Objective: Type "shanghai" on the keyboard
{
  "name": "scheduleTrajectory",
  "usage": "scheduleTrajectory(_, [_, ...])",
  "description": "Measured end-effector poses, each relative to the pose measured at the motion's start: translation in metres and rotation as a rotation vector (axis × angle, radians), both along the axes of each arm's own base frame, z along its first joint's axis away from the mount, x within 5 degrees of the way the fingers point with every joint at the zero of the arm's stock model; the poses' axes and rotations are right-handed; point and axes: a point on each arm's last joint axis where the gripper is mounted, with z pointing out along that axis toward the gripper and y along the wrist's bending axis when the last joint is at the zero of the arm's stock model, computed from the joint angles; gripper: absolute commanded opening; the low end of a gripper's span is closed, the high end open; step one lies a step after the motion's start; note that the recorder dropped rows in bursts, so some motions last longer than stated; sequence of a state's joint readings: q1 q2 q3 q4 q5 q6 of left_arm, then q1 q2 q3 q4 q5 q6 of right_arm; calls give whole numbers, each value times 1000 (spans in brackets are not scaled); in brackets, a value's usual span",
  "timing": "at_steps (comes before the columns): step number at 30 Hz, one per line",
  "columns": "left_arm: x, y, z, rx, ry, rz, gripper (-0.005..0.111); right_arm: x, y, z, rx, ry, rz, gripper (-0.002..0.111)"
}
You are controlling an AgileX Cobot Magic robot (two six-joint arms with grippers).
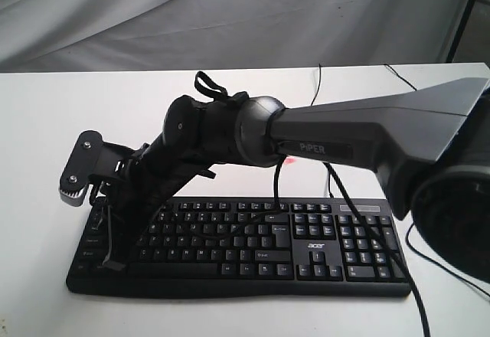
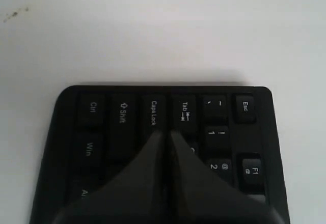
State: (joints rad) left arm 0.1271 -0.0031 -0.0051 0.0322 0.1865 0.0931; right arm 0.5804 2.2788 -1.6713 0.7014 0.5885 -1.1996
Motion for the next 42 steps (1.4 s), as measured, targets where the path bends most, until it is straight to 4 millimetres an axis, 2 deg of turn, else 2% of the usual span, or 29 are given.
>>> scheduleTrajectory(13, [0, 0, 0, 0, 0, 0, 1, -2, 3, 0, 1, -4, 4, 0])
scheduleTrajectory(21, [0, 0, 0, 0, 0, 0, 1, -1, 3, -14, -12, 18, 6, 0])
scheduleTrajectory(42, [0, 0, 0, 0, 0, 0, 1, -1, 4, -15, -2, 10, 7, 0])
